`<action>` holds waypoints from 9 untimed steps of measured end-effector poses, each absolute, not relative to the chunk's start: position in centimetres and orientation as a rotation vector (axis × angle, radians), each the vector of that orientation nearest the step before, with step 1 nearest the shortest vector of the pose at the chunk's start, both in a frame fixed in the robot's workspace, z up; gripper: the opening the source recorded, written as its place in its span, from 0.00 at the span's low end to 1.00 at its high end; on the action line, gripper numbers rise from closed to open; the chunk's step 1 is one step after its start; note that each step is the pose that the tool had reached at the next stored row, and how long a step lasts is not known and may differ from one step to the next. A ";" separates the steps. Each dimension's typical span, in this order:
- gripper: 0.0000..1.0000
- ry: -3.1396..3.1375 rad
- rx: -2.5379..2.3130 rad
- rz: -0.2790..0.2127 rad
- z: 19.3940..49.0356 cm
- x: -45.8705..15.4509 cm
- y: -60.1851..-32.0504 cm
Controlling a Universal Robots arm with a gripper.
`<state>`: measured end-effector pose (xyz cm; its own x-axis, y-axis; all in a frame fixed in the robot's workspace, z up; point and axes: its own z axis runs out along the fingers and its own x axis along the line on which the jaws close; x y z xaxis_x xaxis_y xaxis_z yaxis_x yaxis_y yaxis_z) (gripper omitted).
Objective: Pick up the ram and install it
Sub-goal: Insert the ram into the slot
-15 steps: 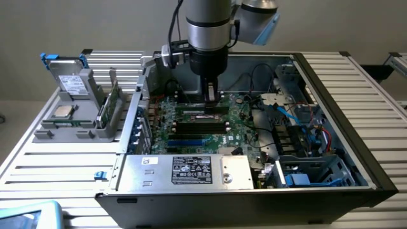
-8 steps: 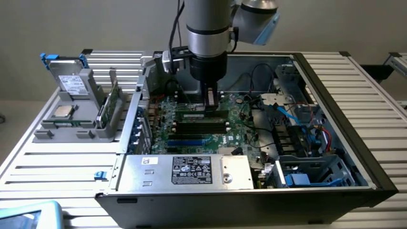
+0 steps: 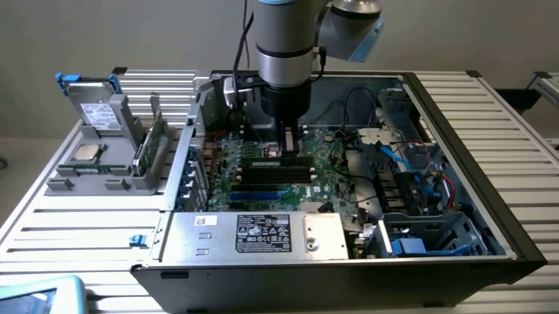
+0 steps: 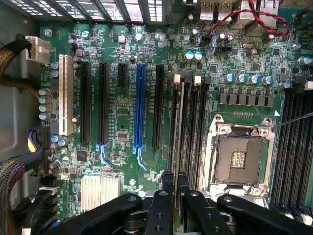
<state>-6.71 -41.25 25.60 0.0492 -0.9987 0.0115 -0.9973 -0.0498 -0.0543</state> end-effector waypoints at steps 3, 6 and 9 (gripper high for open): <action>0.15 2.144 -2.253 -0.071 25.6 -6.7 -41.2; 0.15 2.144 -2.253 -0.072 25.5 -6.7 -41.2; 0.15 2.148 -2.258 -0.082 25.1 -6.7 -41.2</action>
<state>-6.71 -41.25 25.14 0.0492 -0.9985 0.0219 -0.9973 -0.0503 -0.0536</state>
